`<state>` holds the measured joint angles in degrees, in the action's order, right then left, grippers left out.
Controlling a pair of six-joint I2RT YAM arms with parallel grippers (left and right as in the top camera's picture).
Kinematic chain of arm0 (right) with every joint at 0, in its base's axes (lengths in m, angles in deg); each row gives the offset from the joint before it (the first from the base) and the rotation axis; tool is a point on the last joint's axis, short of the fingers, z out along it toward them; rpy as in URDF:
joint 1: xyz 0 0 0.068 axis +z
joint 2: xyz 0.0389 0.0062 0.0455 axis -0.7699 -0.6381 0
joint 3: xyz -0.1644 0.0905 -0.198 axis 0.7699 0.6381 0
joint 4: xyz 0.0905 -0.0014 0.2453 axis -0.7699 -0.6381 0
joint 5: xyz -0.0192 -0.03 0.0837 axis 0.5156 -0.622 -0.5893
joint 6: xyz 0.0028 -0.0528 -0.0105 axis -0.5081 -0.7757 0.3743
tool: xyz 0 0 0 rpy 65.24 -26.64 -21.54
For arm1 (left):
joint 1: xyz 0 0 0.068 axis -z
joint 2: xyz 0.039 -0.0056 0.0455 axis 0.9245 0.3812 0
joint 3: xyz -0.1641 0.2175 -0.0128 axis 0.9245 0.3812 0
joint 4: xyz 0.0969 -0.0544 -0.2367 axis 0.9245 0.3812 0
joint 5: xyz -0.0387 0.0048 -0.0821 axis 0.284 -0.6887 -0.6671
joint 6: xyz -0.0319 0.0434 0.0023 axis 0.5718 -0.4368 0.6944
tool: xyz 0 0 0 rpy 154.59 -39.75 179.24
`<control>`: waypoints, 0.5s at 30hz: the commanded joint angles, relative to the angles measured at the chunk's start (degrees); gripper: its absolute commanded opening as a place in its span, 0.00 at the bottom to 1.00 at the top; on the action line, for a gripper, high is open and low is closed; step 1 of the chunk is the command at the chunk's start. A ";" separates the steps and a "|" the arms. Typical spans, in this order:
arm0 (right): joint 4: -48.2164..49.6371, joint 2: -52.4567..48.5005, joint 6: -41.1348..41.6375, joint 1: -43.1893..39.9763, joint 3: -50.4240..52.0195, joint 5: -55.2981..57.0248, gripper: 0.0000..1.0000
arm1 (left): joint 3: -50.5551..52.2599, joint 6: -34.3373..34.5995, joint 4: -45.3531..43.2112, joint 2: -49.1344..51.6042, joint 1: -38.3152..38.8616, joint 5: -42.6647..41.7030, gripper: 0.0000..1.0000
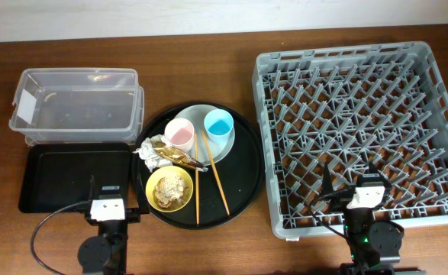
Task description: Sort waste into correct bins and load items into the dishwasher rack
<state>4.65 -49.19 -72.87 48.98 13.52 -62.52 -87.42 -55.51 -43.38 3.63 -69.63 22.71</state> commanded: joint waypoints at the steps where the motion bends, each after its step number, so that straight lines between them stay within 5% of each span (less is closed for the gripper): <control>1: -0.26 0.37 0.42 -0.15 0.31 -0.55 0.98 | 0.59 0.52 -0.15 -0.55 0.24 -0.83 0.99; 4: -0.26 0.37 0.42 -0.15 0.31 -0.55 0.98 | -0.57 0.57 -4.15 -0.55 0.26 -12.44 0.99; 8: -0.26 0.37 0.42 -0.15 0.31 -0.55 0.98 | -19.89 4.63 10.88 5.64 0.26 -18.80 0.99; 15: -0.26 0.37 0.42 -0.15 0.31 -0.55 0.98 | -67.28 4.48 50.45 50.03 0.28 -27.87 0.99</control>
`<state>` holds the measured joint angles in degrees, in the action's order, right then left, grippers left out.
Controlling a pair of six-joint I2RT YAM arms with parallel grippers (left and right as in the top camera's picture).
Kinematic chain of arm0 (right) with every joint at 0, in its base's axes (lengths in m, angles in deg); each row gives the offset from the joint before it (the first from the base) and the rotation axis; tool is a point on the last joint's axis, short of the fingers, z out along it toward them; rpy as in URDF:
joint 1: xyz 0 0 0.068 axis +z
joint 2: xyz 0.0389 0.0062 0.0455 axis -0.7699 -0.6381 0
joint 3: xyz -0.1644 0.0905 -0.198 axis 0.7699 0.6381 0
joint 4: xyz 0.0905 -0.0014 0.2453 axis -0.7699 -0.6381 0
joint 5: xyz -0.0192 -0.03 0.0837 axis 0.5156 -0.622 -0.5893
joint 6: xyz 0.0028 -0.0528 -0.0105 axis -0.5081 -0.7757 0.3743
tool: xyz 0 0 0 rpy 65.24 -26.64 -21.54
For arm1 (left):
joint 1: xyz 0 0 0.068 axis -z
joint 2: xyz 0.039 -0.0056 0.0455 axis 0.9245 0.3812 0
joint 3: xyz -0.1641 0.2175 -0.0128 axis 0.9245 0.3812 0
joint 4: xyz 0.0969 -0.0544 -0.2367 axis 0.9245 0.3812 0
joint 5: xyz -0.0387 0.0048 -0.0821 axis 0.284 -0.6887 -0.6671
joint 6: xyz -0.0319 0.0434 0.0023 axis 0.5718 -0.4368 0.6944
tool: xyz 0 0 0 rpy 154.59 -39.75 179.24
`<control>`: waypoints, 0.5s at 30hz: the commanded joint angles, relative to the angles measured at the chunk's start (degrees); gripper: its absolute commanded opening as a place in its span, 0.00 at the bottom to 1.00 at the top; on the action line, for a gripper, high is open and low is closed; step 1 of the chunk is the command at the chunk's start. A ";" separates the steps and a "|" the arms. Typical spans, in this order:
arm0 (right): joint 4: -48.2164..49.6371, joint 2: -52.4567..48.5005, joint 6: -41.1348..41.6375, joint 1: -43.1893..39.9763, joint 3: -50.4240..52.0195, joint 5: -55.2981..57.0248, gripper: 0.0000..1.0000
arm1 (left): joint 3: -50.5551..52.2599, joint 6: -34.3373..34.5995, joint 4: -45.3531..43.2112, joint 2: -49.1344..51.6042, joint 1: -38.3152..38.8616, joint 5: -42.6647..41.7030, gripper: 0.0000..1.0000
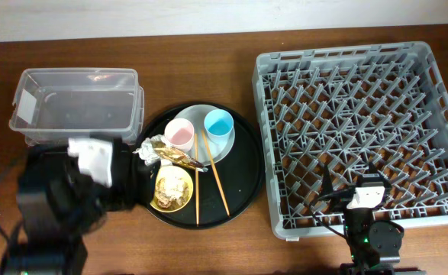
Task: Sort waste into correct bins and load items into the dishwasher rack
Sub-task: 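Reach left gripper to the tissue and wrapper and grasp them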
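Note:
A round black tray (246,176) holds a white plate (201,114) with a pink cup (179,134) and a blue cup (218,123). Also on it are a yellow bowl (172,189) of food scraps, crumpled wrappers (153,149) and two chopsticks (218,183). My left arm is a blurred mass at the tray's left edge. Its left gripper (132,179) sits close to the bowl and wrappers, its jaws too smeared to read. The right gripper (332,191) rests low over the front edge of the grey dishwasher rack (361,114), and its state does not show.
A clear plastic bin (78,107) stands at the back left. A flat black bin lies in front of it, mostly covered by my left arm. The wooden table (208,244) runs along the front.
My left arm was parked at the front edge below the flat black bin. It now stands over that bin, reaching toward the round tray's left side. The right arm and all objects are unmoved.

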<state>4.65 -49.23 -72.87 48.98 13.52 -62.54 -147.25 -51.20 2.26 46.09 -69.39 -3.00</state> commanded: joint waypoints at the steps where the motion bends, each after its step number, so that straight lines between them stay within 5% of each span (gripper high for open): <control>1: -0.26 0.42 0.42 -0.15 0.31 -0.52 0.98 | -11.04 0.17 9.53 13.57 0.04 -2.16 0.99; 6: -0.26 0.42 0.42 -0.15 0.31 -0.52 0.98 | -11.13 0.24 13.77 23.10 0.04 -3.69 0.99; 10: -0.26 0.42 0.42 -0.15 0.31 -0.52 0.98 | -10.36 9.27 13.79 23.34 2.58 8.24 0.99; 15: -0.26 0.42 0.42 -0.15 0.31 -0.52 0.98 | -2.25 19.26 6.40 23.34 16.11 19.74 0.94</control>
<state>4.65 -49.19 -72.87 48.98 13.52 -62.56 -152.78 -36.34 11.37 69.39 -56.30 12.61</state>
